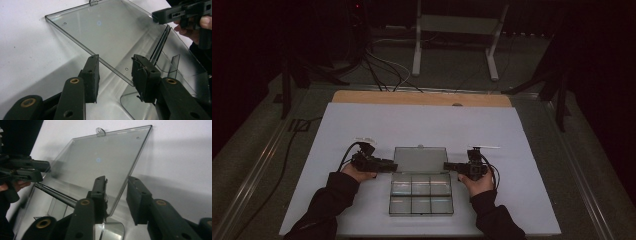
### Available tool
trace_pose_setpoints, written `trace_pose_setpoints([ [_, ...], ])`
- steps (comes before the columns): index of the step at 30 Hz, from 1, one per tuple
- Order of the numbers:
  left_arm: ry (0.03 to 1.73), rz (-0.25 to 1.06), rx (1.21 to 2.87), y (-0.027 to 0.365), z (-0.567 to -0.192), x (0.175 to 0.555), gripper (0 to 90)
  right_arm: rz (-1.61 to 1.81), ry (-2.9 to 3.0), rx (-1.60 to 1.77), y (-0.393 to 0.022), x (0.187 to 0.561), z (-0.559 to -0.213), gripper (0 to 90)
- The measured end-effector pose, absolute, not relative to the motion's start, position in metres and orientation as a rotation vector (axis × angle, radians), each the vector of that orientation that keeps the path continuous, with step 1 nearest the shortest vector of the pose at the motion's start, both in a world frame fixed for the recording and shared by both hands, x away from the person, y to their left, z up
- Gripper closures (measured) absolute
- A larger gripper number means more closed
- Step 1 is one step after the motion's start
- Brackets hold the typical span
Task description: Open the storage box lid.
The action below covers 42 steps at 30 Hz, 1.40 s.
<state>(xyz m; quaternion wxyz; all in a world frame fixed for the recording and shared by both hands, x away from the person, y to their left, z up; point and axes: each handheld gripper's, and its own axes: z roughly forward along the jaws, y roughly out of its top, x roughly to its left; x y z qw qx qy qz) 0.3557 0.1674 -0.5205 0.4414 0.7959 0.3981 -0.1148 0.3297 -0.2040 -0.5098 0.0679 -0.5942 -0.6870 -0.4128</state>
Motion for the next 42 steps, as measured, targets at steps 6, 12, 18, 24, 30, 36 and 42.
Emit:
trace_pose_setpoints([
  [6, 0.946, -0.158, 1.997, 0.168, -0.518, 0.352, 49.3, -1.302, -2.114, -1.763, -0.204, 0.328, -0.505, 53.6],
  [12, 0.901, -0.081, 1.997, 0.171, -0.510, 0.347, 38.9, -1.368, -2.191, -1.697, -0.200, 0.324, -0.497, 45.7],
  [18, 0.862, -0.026, 1.968, 0.173, -0.498, 0.338, 21.3, -1.472, -2.291, -1.635, -0.197, 0.317, -0.483, 32.9],
  [24, 0.777, 0.017, 1.977, 0.174, -0.489, 0.328, 14.9, -1.531, -2.337, -1.493, -0.195, 0.311, -0.475, 19.5],
  [30, 0.714, 0.068, 1.970, 0.173, -0.485, 0.318, 8.5, -1.551, -2.410, -1.415, -0.195, 0.306, -0.471, 13.9],
  [36, 0.695, 0.082, 1.980, 0.176, -0.486, 0.310, 2.9, -1.563, -2.479, -1.324, -0.198, 0.303, -0.463, 0.9],
  [42, 0.679, 0.064, 1.994, 0.182, -0.488, 0.302, 1.4, -1.599, -2.492, -1.278, -0.206, 0.300, -0.454, 0.8],
])
